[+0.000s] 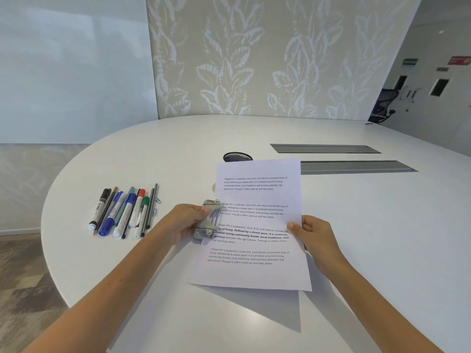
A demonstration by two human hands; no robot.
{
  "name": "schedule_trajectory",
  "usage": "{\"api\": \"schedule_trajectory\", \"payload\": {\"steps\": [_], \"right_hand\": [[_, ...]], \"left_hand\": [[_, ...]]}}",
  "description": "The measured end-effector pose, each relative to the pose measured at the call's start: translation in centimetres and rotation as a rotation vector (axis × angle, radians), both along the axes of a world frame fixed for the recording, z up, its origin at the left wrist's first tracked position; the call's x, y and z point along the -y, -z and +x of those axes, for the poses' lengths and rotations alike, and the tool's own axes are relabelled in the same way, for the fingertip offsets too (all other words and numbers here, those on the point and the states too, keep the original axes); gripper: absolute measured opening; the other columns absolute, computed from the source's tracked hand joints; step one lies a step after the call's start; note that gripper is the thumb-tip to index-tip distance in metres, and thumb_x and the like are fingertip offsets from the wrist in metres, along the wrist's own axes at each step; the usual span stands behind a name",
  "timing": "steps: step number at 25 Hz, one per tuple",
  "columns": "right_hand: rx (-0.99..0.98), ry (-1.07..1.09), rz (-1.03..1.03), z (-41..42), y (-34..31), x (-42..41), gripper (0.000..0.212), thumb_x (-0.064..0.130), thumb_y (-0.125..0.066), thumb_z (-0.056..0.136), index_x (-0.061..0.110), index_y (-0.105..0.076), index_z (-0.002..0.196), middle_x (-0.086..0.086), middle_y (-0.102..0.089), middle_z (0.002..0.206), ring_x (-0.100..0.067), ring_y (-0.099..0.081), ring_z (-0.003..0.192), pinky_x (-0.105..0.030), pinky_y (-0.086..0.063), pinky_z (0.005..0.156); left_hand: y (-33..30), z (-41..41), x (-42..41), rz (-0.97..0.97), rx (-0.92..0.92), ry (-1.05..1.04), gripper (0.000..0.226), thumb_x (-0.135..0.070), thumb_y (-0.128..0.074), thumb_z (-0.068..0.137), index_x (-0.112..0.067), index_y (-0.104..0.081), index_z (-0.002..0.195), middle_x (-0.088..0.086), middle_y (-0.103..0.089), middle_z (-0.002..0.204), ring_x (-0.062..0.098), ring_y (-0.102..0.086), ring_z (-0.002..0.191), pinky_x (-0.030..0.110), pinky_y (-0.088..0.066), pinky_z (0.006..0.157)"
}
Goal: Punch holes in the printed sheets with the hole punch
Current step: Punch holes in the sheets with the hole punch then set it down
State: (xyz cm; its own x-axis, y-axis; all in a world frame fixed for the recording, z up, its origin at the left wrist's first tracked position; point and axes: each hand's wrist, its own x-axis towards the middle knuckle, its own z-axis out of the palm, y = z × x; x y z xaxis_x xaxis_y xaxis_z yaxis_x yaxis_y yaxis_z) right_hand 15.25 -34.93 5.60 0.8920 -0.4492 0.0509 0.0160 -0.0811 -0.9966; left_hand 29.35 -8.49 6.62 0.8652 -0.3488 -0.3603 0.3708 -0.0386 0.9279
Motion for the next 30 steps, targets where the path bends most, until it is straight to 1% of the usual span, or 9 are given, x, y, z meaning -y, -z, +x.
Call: {"api": "schedule_trajectory", "payload": {"steps": [7,11,14,18,19,23,25,28,30], "right_hand": [[0.004,-0.018,0.014,0.0,0.2,0.2,0.012,0.006,-0.066,0.086,0.016,-0.073,0.089,-0.001,-0.078,0.085,-0.015,-0.074,0.072,-0.019,-0.053,0.053],[-0.022,0.054,0.005,-0.3,-0.1,2.0,0.011,0.009,-0.066,0.087,0.018,-0.073,0.089,-0.001,-0.078,0.088,-0.022,-0.074,0.082,-0.036,-0.058,0.075],[-0.050,0.132,0.018,-0.9,-0.4,4.3,0.009,0.011,-0.066,0.087,0.015,-0.072,0.093,-0.006,-0.077,0.094,-0.029,-0.072,0.089,-0.046,-0.053,0.087],[-0.084,0.192,0.011,-1.6,-0.4,6.0,0.008,0.011,-0.064,0.088,0.010,-0.071,0.092,-0.017,-0.074,0.100,-0.031,-0.069,0.085,-0.046,-0.050,0.085],[-0.087,0.200,0.021,-1.7,-0.4,6.2,0.008,0.010,-0.064,0.088,0.008,-0.071,0.092,-0.018,-0.074,0.101,-0.032,-0.069,0.085,-0.047,-0.052,0.086],[-0.109,0.220,0.041,-2.0,0.0,6.5,0.011,0.011,-0.065,0.088,0.002,-0.069,0.093,-0.025,-0.071,0.104,-0.037,-0.067,0.088,-0.056,-0.050,0.085],[-0.112,0.225,0.041,-2.0,0.0,6.4,0.012,0.011,-0.065,0.088,0.002,-0.068,0.094,-0.026,-0.071,0.105,-0.042,-0.067,0.093,-0.059,-0.049,0.089],[-0.108,0.222,0.046,-2.0,-0.1,6.3,0.012,0.011,-0.064,0.088,0.002,-0.069,0.095,-0.025,-0.071,0.104,-0.046,-0.066,0.099,-0.060,-0.050,0.091],[-0.106,0.215,0.049,-2.0,0.0,6.4,0.012,0.012,-0.064,0.088,0.003,-0.069,0.095,-0.024,-0.072,0.103,-0.045,-0.066,0.098,-0.060,-0.050,0.090]], "left_hand": [[-0.1,-0.2,-0.5,-0.076,-0.048,0.047,0.019,-0.020,-0.069,0.084,-0.008,-0.078,0.072,0.013,-0.069,0.059,0.024,-0.048,0.054,0.024,-0.049,0.043],[0.2,0.6,-1.4,-0.149,-0.015,-0.079,0.017,-0.022,-0.070,0.083,-0.007,-0.070,0.091,0.010,-0.071,0.069,0.022,-0.068,0.058,0.028,-0.058,0.051],[0.1,1.6,-2.3,-0.245,0.004,-0.163,0.010,-0.021,-0.063,0.087,-0.013,-0.070,0.089,0.006,-0.070,0.075,0.017,-0.069,0.058,0.027,-0.058,0.053],[-0.4,2.5,-2.7,-0.248,0.029,-0.202,0.017,-0.026,-0.059,0.092,-0.013,-0.069,0.088,0.008,-0.069,0.080,0.021,-0.065,0.067,0.038,-0.054,0.074],[-0.5,2.6,-2.7,-0.259,0.025,-0.209,0.019,-0.026,-0.057,0.093,-0.013,-0.069,0.088,0.007,-0.069,0.079,0.019,-0.066,0.064,0.038,-0.055,0.074],[-0.5,3.0,-3.0,-0.405,-0.170,-0.192,0.031,-0.029,-0.044,0.096,-0.010,-0.068,0.091,0.009,-0.068,0.074,0.013,-0.058,0.042,0.018,-0.047,0.040],[-0.5,3.1,-3.3,-0.522,-0.314,-0.131,0.031,-0.030,-0.039,0.096,-0.007,-0.060,0.101,0.014,-0.064,0.076,0.014,-0.054,0.040,0.016,-0.046,0.040],[-0.2,2.8,-3.3,-0.658,-0.376,-0.123,0.030,-0.024,-0.042,0.095,-0.006,-0.061,0.111,0.021,-0.067,0.091,0.023,-0.067,0.055,0.023,-0.057,0.051],[-0.1,2.5,-3.3,-0.778,-0.386,-0.164,0.029,-0.013,-0.044,0.093,-0.003,-0.063,0.113,0.018,-0.069,0.106,0.034,-0.073,0.076,0.038,-0.062,0.064]]}}
